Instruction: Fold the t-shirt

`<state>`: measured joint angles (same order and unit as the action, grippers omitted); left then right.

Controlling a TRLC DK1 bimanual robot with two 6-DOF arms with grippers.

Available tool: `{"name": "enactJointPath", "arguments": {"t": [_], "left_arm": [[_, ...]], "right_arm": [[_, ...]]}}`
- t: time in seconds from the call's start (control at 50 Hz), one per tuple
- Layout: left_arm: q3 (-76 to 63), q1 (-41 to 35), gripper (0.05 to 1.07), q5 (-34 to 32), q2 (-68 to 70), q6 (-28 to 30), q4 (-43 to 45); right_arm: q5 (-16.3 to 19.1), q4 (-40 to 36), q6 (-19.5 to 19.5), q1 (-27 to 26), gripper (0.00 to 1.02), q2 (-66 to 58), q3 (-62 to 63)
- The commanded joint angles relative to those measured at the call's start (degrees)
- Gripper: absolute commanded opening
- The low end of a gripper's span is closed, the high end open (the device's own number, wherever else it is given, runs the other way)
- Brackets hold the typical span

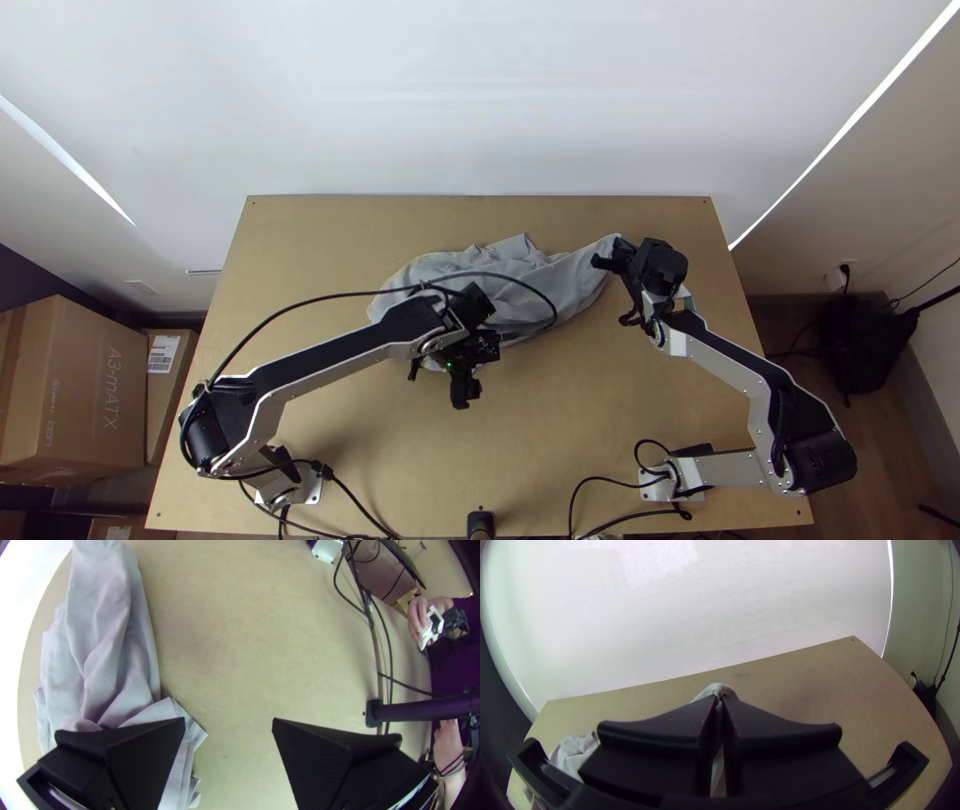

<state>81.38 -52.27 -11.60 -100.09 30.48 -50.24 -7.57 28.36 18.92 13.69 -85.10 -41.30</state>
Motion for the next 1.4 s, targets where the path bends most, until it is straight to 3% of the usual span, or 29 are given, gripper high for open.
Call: {"name": "enactJointPath", "arguments": {"t": [0.0, 0.2, 0.38, 1.38], "left_arm": [[-3.2, -1.3, 0.88, 1.4, 1.1, 0.5, 2.9], [-4.5, -2.5, 0.88, 4.8, -1.7, 0.6, 8.1], [-5.4, -2.7, 0.7, 4.8, -3.1, 0.7, 7.4], [-8.8, 0.3, 0.7, 6.8, -6.6, 1.1, 10.9]], "right_arm": [[-0.5, 1.9, 1.2, -0.7, 0.02, -0.2, -1.5], [-0.5, 2.1, 2.0, -0.9, 0.02, 0.3, -1.2], [-0.5, 2.2, 2.2, -1.0, 0.02, 0.5, -1.1], [-0.5, 2.4, 2.6, -1.7, 0.02, 0.5, -0.3]]}}
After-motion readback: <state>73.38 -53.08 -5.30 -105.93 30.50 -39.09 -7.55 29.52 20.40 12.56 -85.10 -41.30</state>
